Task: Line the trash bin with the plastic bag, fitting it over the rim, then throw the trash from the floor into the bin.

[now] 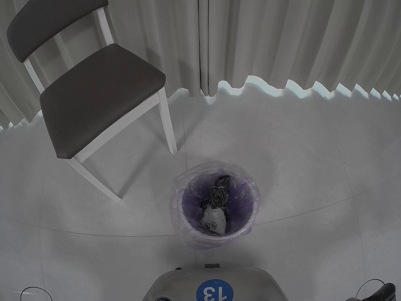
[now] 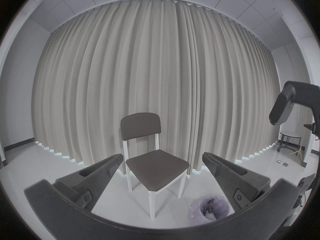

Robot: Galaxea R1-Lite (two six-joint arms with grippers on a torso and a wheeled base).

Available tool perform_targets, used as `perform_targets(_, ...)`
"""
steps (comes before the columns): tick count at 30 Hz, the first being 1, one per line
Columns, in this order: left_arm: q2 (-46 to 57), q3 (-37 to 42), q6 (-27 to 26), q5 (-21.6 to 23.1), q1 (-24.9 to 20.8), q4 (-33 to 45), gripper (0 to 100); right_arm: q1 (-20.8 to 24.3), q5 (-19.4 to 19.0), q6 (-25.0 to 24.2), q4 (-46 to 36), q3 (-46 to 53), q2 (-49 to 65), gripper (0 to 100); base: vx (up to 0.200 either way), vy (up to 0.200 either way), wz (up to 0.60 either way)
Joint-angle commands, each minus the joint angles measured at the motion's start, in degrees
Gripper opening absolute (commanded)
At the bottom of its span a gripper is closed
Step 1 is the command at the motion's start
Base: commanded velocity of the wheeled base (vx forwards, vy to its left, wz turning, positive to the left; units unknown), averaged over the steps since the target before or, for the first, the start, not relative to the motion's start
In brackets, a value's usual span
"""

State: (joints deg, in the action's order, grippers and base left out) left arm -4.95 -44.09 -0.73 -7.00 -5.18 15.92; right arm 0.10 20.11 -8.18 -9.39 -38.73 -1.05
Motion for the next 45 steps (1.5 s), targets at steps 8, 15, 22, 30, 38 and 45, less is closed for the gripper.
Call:
perform_targets(8,4.9,24.6,2.7,-5.6,5.3,-8.9,100,-0.2,-8.7,3.6,29.3,36.1,1.0,100,0.000,0.000,0.00)
perform_targets(15,4.9,44.1,-1.5,-2.0,5.2,-25.1,100,-0.1,-10.8,2.2,29.7,38.7,1.0,100,0.000,0.000,0.00)
perform_targets(22,4.9,44.0,3.9,6.6,5.2,-17.6,100,-0.1,-10.7,6.3,30.0,38.7,1.0,100,0.000,0.000,0.00)
perform_targets(30,4.9,43.9,1.9,7.4,5.1,-15.4,100,-0.1,-11.1,15.4,31.0,38.7,1.0,100,0.000,0.000,0.00)
perform_targets(38,4.9,43.9,2.8,7.3,5.2,-15.4,100,-0.1,-13.9,24.4,24.9,38.7,1.0,100,0.000,0.000,0.00)
perform_targets(45,4.9,43.9,2.6,7.3,5.2,-15.4,100,-0.1,-13.7,16.6,13.9,38.7,1.0,100,0.000,0.000,0.00)
